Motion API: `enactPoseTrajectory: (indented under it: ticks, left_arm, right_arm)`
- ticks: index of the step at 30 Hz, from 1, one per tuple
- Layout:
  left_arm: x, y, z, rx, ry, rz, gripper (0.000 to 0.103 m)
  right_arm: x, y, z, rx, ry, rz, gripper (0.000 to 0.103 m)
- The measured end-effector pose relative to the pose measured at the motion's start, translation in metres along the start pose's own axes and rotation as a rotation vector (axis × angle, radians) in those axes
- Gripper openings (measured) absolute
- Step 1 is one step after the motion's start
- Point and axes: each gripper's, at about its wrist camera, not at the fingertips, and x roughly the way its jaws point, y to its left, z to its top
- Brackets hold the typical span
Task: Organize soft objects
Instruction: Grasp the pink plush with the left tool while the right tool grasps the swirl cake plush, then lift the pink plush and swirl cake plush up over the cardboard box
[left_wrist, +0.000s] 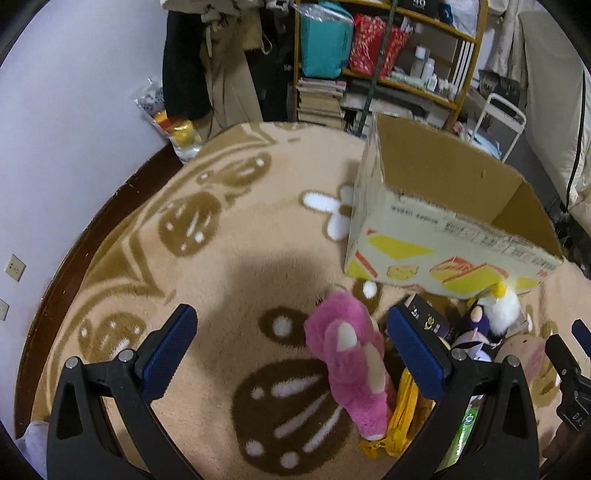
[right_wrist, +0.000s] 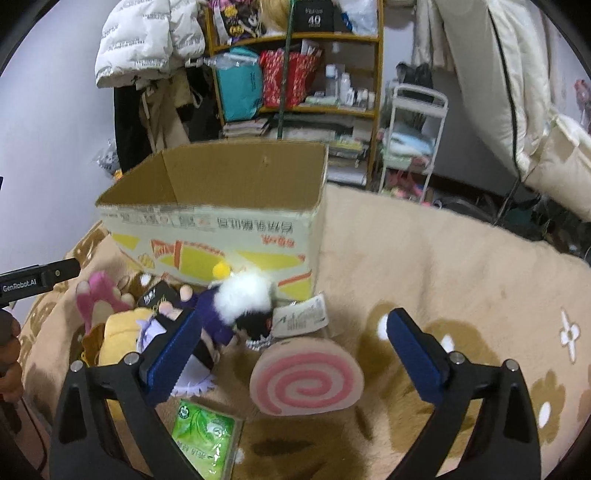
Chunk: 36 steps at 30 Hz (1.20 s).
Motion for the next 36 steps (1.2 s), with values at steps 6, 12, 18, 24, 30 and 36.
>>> enactPoseTrajectory:
  ticks: [6, 12, 18, 24, 30, 36]
  left_arm:
    - [0.026, -0.005, -0.006, 0.013, 0.095, 0.005, 0.101]
    - [0.043, -0.019, -0.012, 0.073, 0.161, 0.004, 0.101]
    - [0.051, -0.033, -0.019, 0.117, 0.235, -0.089, 0.065]
    - [0.051, -0.03, -0.021, 0.065, 0.254, -0.164, 0.047]
    - [0.039, -0.036, -0.025, 0.092, 0.223, -0.145, 0.046]
    - [0.023, -0.036, -0.029, 0.099, 0.18, -0.101, 0.046]
  right_arm:
    - [0.02, 0.004, -0.008, -0.017, 0.073, 0.015, 0.103]
    - [0.045, -0.001, -0.015, 0.004, 0.15, 0.013, 0.103]
    - [0.058, 0.0, -0.021, -0.032, 0.203, 0.016, 0.092]
    - [0.067, -0.003, -0.028, -0.071, 0.281, -0.011, 0.075]
    - [0.07, -0.006, -0.027, -0.083, 0.313, -0.008, 0.063]
    - [0.06, -0.004, -0.027, -0.083, 0.297, -0.01, 0.056]
